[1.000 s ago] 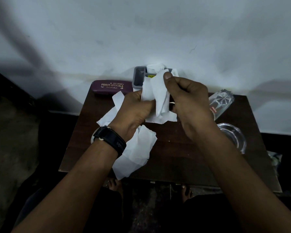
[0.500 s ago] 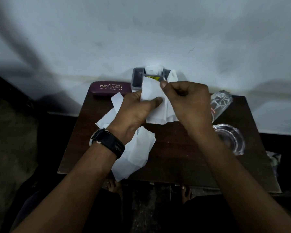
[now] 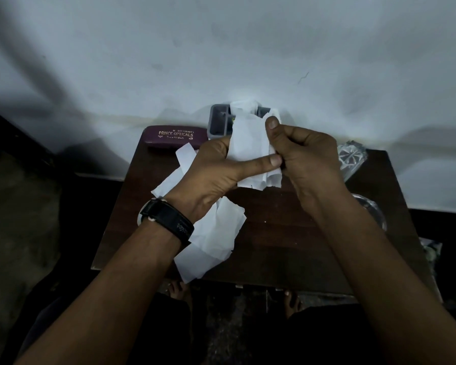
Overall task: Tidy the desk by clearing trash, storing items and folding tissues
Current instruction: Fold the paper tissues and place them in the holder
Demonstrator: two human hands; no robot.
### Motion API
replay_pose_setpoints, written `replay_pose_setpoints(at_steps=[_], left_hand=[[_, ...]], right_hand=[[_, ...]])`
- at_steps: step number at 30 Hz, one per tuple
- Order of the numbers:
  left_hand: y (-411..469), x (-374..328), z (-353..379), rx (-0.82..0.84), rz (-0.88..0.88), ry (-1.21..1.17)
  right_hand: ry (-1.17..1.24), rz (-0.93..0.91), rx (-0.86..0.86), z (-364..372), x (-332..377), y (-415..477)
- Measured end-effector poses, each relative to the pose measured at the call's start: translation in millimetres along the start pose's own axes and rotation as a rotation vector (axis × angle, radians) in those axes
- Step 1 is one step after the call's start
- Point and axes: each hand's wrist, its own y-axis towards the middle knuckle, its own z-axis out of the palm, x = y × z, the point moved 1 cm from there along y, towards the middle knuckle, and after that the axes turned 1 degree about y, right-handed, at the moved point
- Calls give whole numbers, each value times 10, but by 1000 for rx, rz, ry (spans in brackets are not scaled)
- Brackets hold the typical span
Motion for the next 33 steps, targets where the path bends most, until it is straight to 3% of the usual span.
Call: replay_pose_setpoints(at_steps=[12,18,22,24,27,31,33], left_hand=[[46,-55,-51,-92,-101,-195],[40,-80,-60,-79,-166,-480],[64,-39,-55,-147,-180,-447],[59,-37,-38,-149,-178,-399],[42,-34,-24,-109,-161,-345],[51,-37,-19,-81,-188,-450],[75,-52,-21,-36,-183,-530]], right_hand=[[150,41,5,-130,70,72],[431,96,204,-154,190,60],[547,175,288,-137,232,35],[465,161,231,-119,216,46],[153,101,89,-115,134,88],[-195,-7,-60,-166,37,129],[-259,-61,-113,-165,27,126]])
